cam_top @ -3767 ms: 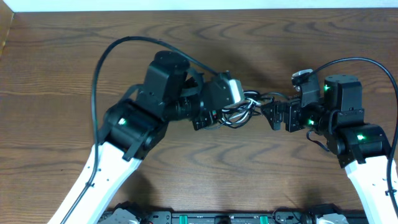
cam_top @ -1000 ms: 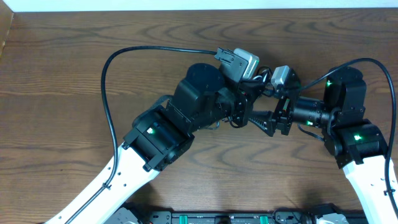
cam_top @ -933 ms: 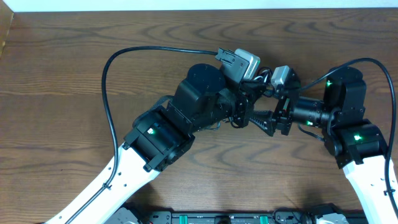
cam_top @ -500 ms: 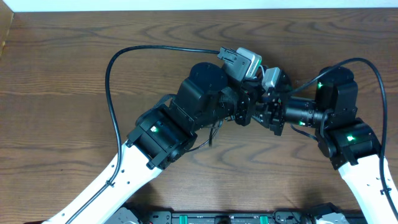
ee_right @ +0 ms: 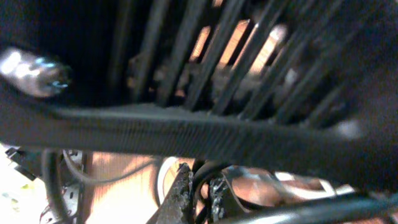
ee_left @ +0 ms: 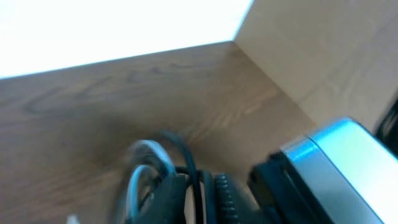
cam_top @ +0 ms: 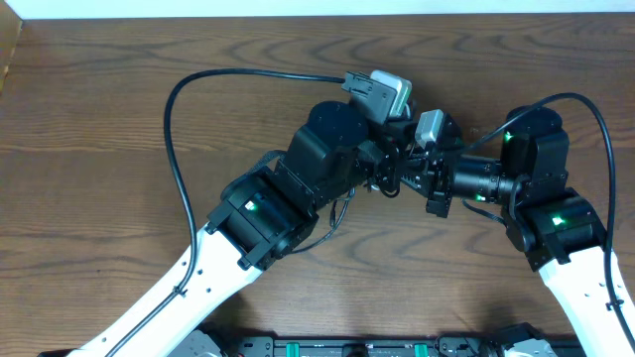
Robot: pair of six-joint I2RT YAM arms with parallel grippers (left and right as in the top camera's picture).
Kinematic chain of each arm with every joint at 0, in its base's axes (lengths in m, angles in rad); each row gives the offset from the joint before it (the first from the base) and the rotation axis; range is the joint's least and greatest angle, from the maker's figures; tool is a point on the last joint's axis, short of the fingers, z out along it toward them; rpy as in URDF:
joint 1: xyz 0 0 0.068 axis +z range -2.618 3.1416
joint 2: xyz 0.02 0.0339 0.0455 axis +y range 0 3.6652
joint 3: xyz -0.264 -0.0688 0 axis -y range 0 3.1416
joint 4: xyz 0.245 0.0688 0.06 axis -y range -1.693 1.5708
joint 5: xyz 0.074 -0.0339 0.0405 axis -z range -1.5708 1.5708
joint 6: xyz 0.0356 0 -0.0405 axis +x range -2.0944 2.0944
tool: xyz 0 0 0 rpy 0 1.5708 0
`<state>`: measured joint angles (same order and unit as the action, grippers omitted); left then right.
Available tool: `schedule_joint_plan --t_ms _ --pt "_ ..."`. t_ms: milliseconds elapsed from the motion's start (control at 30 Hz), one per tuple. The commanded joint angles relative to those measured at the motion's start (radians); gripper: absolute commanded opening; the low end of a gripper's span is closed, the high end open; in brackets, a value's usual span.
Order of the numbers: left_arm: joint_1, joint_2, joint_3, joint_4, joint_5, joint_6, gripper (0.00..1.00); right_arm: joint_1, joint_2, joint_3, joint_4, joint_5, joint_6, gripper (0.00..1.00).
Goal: Untangle cables
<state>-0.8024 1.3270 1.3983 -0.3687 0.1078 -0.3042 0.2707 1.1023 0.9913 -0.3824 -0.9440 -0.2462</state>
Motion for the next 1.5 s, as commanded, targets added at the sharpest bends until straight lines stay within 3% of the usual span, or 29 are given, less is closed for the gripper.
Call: schedule_joint_plan --t_ms 0,33,100,200,433,700,900,1100,1300,1467 --pt "0.001 0.001 0.006 0.004 -0.102 0.056 0.50 -0.011 -0.005 0.016 0.005 -0.027 -0.005 0.01" --pt "0.001 0.001 0.006 0.003 -0.102 0.090 0.68 -0.016 -0.005 0.016 0.005 -0.027 -0.006 0.01" --pt "0.001 -0.003 0.006 0.001 -0.102 0.152 0.86 -0.024 -0.005 0.016 0.005 -0.027 -0.005 0.01" --pt "0.001 -0.014 0.006 -0.009 -0.116 0.196 0.87 -0.037 -0.005 0.016 0.004 -0.027 -0.005 0.01" --pt "0.001 -0.031 0.006 -0.080 -0.312 0.196 0.87 -0.043 -0.005 0.016 0.004 -0.027 -0.005 0.01" --pt "0.001 -0.032 0.006 -0.241 -0.455 0.200 0.87 -0.056 -0.005 0.016 0.004 -0.027 -0.005 0.01" --pt "0.032 -0.032 0.006 -0.344 -0.469 0.199 0.87 -0.095 -0.007 0.016 0.007 -0.037 0.000 0.01" --pt "0.069 -0.032 0.006 -0.371 -0.338 0.209 0.87 -0.129 -0.031 0.016 0.048 -0.117 0.006 0.01" --pt "0.076 -0.032 0.006 -0.391 -0.008 0.463 0.87 -0.163 -0.059 0.016 0.124 -0.203 0.056 0.05" --pt "0.076 -0.030 0.006 -0.413 0.042 0.555 0.86 -0.185 -0.074 0.017 0.176 -0.282 0.060 0.04"
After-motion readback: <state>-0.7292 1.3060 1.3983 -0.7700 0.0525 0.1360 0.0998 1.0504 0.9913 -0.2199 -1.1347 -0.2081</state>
